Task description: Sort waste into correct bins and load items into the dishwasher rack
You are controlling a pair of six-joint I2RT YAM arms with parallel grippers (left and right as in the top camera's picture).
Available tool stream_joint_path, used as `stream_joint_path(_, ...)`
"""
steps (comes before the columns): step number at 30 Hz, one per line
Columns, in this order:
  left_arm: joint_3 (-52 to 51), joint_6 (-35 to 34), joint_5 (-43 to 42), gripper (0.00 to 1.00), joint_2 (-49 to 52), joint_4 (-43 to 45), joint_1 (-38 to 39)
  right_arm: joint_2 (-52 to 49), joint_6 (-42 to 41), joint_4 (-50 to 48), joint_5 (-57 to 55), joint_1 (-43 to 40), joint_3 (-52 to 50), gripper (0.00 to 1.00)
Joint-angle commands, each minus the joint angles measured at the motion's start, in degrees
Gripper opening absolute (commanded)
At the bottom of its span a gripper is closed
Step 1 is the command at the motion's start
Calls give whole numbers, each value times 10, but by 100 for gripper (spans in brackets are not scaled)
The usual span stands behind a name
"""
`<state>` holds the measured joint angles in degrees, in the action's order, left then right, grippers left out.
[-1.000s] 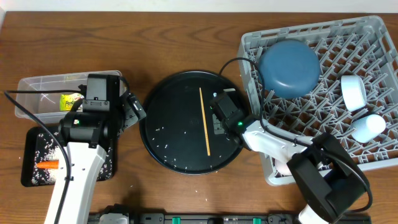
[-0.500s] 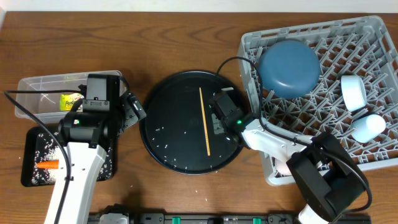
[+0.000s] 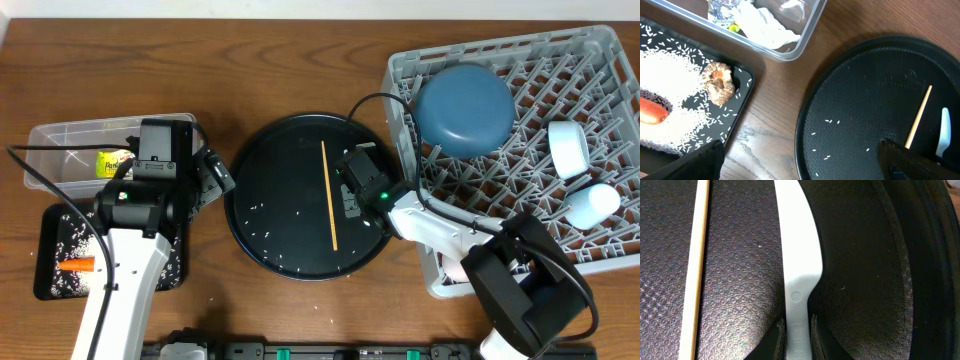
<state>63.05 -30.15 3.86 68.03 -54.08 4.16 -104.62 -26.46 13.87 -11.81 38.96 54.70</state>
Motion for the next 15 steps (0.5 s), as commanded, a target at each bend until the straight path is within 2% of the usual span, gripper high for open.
stream_joint_path(1, 9, 1, 9, 98, -2, -3, -3, -5, 4, 7, -8, 1, 7, 13)
stream_joint_path(7, 9, 1, 9, 98, -2, -3, -3, -5, 4, 9, -9, 1, 7, 2)
stream_joint_path(15, 9, 2, 9, 98, -2, -3, -3, 13, 4, -8, -23, -1, 8, 1)
